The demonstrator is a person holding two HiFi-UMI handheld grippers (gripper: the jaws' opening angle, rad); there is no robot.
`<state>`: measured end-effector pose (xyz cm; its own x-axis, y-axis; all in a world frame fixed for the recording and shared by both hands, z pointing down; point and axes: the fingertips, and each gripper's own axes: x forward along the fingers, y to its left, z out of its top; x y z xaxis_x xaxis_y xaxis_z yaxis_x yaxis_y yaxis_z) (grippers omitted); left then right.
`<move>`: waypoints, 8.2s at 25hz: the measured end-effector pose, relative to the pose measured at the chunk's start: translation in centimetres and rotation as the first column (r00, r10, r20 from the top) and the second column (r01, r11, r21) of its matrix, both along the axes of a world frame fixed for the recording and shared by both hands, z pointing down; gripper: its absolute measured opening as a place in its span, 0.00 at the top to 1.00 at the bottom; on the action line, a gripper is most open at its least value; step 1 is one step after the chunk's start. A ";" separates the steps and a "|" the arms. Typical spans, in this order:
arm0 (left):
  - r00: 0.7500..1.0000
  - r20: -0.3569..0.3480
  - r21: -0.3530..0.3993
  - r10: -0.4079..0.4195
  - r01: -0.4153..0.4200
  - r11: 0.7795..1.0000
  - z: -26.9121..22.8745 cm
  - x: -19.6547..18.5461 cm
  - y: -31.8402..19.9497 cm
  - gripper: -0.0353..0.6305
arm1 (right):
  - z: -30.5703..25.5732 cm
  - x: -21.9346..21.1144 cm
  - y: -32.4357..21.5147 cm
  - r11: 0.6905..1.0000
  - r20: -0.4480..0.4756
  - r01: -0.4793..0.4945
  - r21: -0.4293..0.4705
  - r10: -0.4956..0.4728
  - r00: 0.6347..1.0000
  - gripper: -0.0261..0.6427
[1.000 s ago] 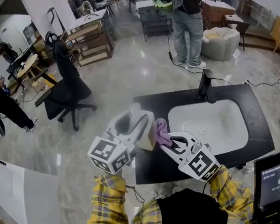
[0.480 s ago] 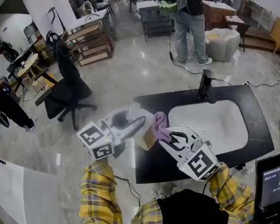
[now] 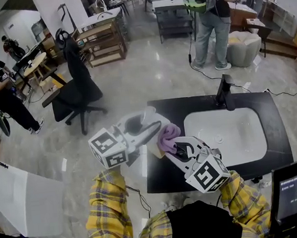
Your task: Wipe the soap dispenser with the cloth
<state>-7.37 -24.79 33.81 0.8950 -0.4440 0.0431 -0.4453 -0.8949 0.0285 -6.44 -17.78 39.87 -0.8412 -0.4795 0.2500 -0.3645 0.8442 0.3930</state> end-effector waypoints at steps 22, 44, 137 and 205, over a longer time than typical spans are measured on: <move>0.999 -0.011 0.010 -0.031 0.031 0.999 -0.5 -0.4 0.7 0.71 | 7.7 -1.1 1.5 0.977 -0.058 0.039 -0.210 -0.053 0.997 0.84; 0.998 -0.010 0.039 -0.066 0.067 0.997 -1.1 -0.5 1.1 0.71 | 11.0 -1.7 2.5 0.939 -0.076 0.049 -0.341 -0.080 0.994 0.84; 0.959 0.015 0.064 -0.282 0.281 0.958 -0.3 -2.1 -0.3 0.63 | 5.4 4.1 -0.6 0.949 0.068 -0.176 -0.261 0.200 0.977 0.84; 0.979 0.021 0.143 -0.205 0.200 0.969 -1.3 -2.3 -0.3 0.71 | 1.0 2.0 -0.2 0.997 0.001 -0.080 -0.004 0.080 0.997 0.84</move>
<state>-9.70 -25.13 32.55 0.7848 -0.6197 -0.0021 -0.6162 -0.7800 -0.1089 -4.49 -17.95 40.85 -0.8004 -0.5445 0.2509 -0.4317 0.8139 0.3889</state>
